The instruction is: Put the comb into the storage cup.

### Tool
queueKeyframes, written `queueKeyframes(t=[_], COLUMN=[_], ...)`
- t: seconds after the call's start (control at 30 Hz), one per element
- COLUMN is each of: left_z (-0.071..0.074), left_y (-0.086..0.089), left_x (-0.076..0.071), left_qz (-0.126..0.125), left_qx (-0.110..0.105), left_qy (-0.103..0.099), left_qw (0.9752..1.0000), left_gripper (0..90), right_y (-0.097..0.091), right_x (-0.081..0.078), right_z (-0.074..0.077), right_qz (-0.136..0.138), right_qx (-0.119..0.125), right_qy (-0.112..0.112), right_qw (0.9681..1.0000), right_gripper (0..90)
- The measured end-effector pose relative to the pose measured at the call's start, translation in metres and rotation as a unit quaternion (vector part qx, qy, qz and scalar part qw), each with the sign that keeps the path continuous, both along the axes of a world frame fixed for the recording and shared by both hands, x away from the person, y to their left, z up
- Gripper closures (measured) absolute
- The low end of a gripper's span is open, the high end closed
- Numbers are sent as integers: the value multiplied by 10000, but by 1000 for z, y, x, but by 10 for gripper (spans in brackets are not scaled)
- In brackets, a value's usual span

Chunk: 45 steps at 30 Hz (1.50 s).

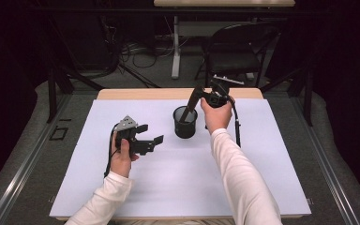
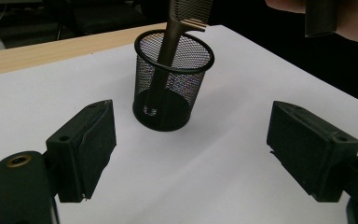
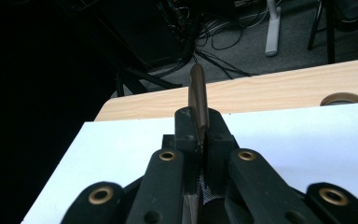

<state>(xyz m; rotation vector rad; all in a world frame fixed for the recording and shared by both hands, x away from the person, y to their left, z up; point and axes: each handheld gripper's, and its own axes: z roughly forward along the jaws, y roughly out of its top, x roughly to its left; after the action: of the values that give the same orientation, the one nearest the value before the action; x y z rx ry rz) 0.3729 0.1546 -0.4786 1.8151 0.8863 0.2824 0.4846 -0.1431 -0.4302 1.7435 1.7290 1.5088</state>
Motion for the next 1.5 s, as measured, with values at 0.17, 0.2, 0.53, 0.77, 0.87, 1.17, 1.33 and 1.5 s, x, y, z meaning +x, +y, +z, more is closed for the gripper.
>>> queueKeyframes(t=[0.17, 0.2, 0.53, 0.77, 0.87, 1.17, 1.33, 1.5], left_z=[0, 0, 0, -1, -1, -1, -1, -1], left_y=[0, 0, -1, -1, -1, -1, -1, -2], left_x=[0, 0, 0, 0, 0, 0, 0, 0], left_qz=[-6, -5, -8, -7, -3, -2, -1, -9], left_qx=[21, 35, 39, 46, 48, 47, 40, 64], left_qy=[4, 5, 9, 7, 21, 19, 19, 18], left_qw=[10000, 10000, 10000, 10000, 10000, 10000, 10000, 10000], left_gripper=[161, 161, 161, 161, 161, 161, 161, 161], right_y=[-2, -3, -9, -14, -16, -21, -22, -24], right_x=[0, 0, 0, 0, 0, 1, 1, 1], right_z=[-5, -5, -8, -11, -12, -14, -16, -18], right_qz=[-10, -16, -42, -83, -83, -30, -39, -40], right_qx=[54, 74, 225, 333, 368, 445, 418, 434], right_qy=[33, 35, 108, 151, 169, 197, 213, 240], right_qw=[10000, 10000, 9997, 9993, 9991, 9988, 9989, 9988], right_gripper=[873, 873, 872, 872, 872, 872, 872, 869])
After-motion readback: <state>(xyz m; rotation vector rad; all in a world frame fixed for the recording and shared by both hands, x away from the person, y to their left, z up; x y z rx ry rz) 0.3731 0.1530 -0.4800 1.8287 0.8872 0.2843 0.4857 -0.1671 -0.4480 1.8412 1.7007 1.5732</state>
